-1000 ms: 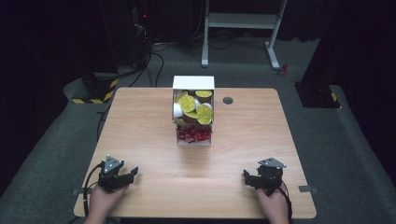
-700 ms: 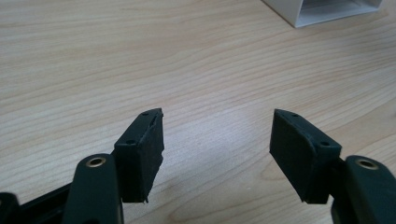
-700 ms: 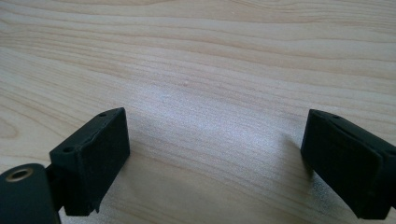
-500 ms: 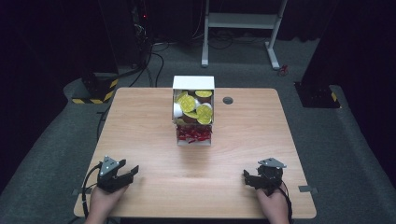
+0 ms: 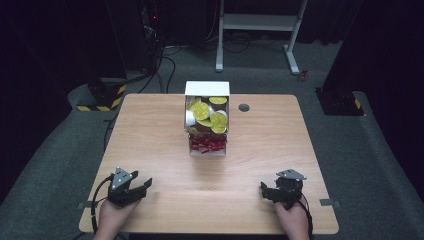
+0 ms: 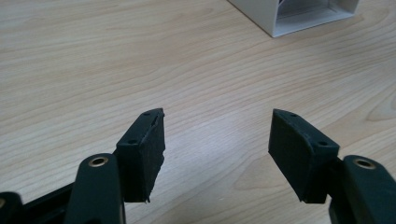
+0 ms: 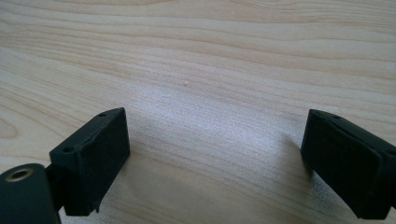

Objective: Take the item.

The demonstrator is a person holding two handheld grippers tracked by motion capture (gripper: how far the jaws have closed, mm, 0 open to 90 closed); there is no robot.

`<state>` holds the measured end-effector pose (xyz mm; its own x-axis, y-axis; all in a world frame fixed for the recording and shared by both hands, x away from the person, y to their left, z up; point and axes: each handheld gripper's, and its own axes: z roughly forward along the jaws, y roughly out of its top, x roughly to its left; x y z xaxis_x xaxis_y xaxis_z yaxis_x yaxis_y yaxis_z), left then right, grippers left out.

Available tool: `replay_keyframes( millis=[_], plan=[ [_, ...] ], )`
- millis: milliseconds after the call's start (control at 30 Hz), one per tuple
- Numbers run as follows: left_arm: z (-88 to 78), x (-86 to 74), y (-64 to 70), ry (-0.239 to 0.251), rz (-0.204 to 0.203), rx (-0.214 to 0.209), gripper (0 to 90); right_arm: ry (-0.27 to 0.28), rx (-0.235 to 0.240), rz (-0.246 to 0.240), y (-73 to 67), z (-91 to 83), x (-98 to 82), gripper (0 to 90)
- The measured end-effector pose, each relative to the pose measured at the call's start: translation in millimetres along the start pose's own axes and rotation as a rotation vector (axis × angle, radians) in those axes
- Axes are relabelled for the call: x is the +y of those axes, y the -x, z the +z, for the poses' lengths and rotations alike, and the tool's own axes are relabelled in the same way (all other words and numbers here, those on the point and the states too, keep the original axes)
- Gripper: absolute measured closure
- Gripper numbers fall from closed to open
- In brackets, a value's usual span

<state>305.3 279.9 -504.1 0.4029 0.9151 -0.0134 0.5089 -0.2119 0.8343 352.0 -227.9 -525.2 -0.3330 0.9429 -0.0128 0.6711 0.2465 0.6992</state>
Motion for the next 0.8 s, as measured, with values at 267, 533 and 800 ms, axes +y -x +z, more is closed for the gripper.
replay_keyframes(
  millis=[267, 533, 800],
  plan=[
    [-2.7, 14.9, 14.3, 0.003, 0.023, -0.022, 36.3, -0.001, 0.000, 0.003, -0.2, -0.1, 0.0, 7.9],
    [-0.8, 28.7, 27.9, 0.020, 0.032, -0.045, 36.5, 0.000, 0.000, -0.001, 0.0, 0.0, 0.0, 7.9],
    [5.9, 37.9, 39.0, 0.035, 0.053, -0.065, 36.4, -0.001, 0.003, -0.003, -0.2, -0.3, -0.2, 7.9]
  ],
)
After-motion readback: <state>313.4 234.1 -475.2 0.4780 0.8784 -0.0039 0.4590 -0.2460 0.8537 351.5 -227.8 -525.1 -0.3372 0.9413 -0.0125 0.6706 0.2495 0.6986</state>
